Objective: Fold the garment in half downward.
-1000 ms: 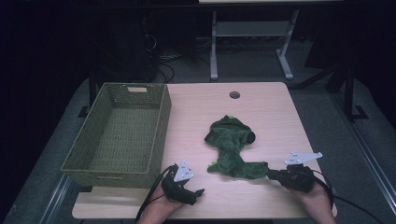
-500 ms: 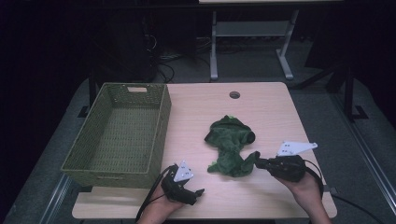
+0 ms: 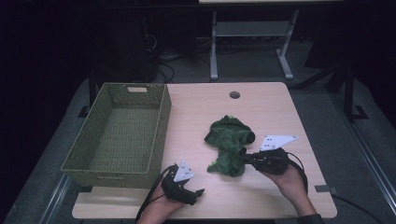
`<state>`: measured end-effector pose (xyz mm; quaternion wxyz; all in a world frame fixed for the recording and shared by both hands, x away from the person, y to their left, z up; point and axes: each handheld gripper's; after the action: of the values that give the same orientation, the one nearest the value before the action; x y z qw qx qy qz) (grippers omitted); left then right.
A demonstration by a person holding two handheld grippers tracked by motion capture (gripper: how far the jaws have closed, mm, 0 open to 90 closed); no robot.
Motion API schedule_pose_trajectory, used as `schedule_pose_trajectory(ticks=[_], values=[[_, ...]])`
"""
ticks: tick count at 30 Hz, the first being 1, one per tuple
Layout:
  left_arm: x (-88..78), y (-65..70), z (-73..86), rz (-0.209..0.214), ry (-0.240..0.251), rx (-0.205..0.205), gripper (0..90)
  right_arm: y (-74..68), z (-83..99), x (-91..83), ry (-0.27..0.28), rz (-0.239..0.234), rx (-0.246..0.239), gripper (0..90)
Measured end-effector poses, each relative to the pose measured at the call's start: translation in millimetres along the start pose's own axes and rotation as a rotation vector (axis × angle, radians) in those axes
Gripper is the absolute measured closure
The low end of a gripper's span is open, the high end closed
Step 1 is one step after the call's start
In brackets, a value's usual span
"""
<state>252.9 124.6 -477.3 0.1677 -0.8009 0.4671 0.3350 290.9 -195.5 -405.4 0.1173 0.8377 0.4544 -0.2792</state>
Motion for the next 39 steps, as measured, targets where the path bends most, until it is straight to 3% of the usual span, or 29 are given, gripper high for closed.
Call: schedule_pose_trajectory(ticks=[9, 14, 17, 21, 25, 29, 33, 39], values=[[-0.2, 0.1, 0.0, 0.002, -0.003, -0.001, 12.5, -3.1, -16.8, 22.7, -0.005, -0.04, -0.016, 83.6], [0.1, 0.4, 0.1, 0.002, 0.001, -0.006, 12.5, -1.1, -20.7, 34.0, 0.004, -0.045, -0.008, 75.0], [0.2, 0.3, 0.1, 0.002, 0.001, -0.006, 12.5, 1.7, -22.2, 31.7, 0.019, -0.033, 0.01, 81.1], [0.2, -0.2, -0.1, 0.003, -0.002, 0.001, 12.5, 10.2, -20.7, 31.4, 0.011, 0.034, 0.041, 89.7], [-0.1, -0.5, -0.2, 0.001, -0.005, 0.007, 12.5, 15.5, -15.6, 50.3, -0.061, 0.047, 0.074, 89.8], [0.2, 0.1, -0.1, 0.005, -0.001, -0.002, 12.5, 14.0, -5.9, 72.5, -0.161, 0.03, 0.064, 89.9], [0.2, 0.1, -0.1, 0.005, -0.001, -0.003, 12.5, 12.2, 1.9, 83.6, -0.203, 0.019, 0.071, 90.0], [0.0, 0.1, 0.0, 0.0, -0.003, -0.007, 12.7, 11.1, 5.8, 87.6, -0.221, 0.035, 0.075, 90.0]])
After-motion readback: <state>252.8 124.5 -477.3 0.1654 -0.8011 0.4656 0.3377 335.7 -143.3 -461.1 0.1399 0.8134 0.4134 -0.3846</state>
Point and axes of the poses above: each handheld gripper's, and its own axes: x roughly forward along the jaws, z roughly out of its underside, y roughly to its right, and after that the axes turned 4 degrees about z, right-handed
